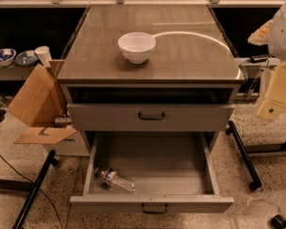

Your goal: Pick water bottle from middle drawer and place on counter

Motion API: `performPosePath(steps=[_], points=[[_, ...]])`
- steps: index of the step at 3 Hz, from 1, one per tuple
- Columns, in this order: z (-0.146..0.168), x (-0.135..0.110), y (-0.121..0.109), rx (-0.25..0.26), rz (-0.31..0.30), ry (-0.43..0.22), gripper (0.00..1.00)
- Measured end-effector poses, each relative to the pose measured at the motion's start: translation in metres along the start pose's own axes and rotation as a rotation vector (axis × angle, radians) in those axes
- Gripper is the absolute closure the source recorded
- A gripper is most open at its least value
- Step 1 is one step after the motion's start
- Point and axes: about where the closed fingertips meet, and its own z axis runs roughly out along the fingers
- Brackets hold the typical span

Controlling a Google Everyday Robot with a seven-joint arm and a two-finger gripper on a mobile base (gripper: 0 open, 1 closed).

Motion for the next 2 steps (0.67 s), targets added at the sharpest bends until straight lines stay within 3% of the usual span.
performPosePath(steps=[2], points=[[0.0001,-0.0019,0.0008,0.023,-0.029,0.015,0.0]])
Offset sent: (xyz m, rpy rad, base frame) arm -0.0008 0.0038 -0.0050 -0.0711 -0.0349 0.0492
